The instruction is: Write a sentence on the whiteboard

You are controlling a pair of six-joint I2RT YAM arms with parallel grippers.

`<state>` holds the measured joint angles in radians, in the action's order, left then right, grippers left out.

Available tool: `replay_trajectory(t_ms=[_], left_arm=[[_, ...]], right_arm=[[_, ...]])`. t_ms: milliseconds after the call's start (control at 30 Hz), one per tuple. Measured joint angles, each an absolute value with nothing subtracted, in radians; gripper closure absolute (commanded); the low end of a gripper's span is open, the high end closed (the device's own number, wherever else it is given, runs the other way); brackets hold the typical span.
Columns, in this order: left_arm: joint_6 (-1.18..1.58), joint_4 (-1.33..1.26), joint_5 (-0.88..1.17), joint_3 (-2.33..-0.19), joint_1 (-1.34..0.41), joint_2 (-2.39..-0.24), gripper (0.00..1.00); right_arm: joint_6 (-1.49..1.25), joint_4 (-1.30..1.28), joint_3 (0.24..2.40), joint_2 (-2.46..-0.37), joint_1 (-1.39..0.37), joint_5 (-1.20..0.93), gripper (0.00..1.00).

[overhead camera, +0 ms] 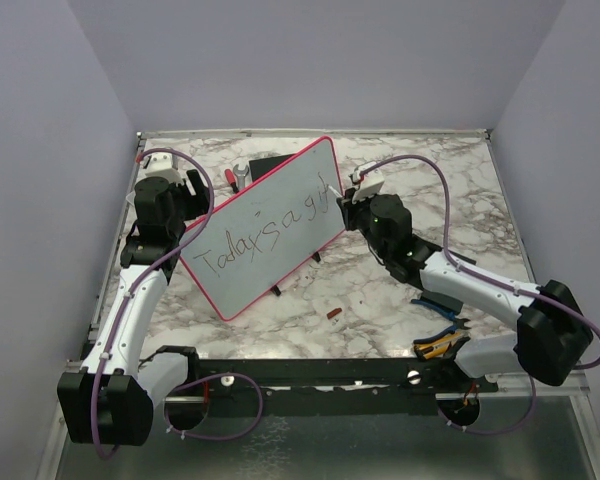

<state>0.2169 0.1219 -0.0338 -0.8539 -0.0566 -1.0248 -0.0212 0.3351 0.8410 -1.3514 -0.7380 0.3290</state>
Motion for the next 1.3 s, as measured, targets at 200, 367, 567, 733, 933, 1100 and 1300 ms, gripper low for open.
replay_trajectory(t_ms=[200, 367, 567, 733, 933, 1100, 1300], left_arm=[[0.217, 0.122, -0.034, -0.854, -0.057, -1.025, 0.26], [0.217, 0.122, -0.034, -0.854, -0.057, -1.025, 0.26], [0.217, 0.122, -0.034, -0.854, -0.057, -1.025, 0.26], [0.217, 0.122, -0.034, -0.854, -0.057, -1.024, 0.26], [0.217, 0.122, -0.034, -0.854, -0.057, -1.024, 0.26], [0.217, 0.122, -0.033, -0.854, -0.057, -1.024, 0.26], [0.217, 0.122, -0.034, -0.854, -0.057, -1.024, 0.26]], right_arm=[[-0.021, 0.339, 0.841, -1.328, -0.738, 0.340, 0.99], [-0.021, 0.339, 0.841, -1.331, -0.738, 0.341, 0.99], [-0.003, 0.339, 0.841, -1.340, -0.738, 0.349, 0.99], [0.006, 0.340, 0.841, -1.354, -0.738, 0.350, 0.99], [0.019, 0.344, 0.847, -1.369, -0.738, 0.351, 1.00], [0.025, 0.349, 0.853, -1.384, -0.738, 0.367, 0.99], [0.033, 0.350, 0.870, -1.405, -0.738, 0.411, 0.99]])
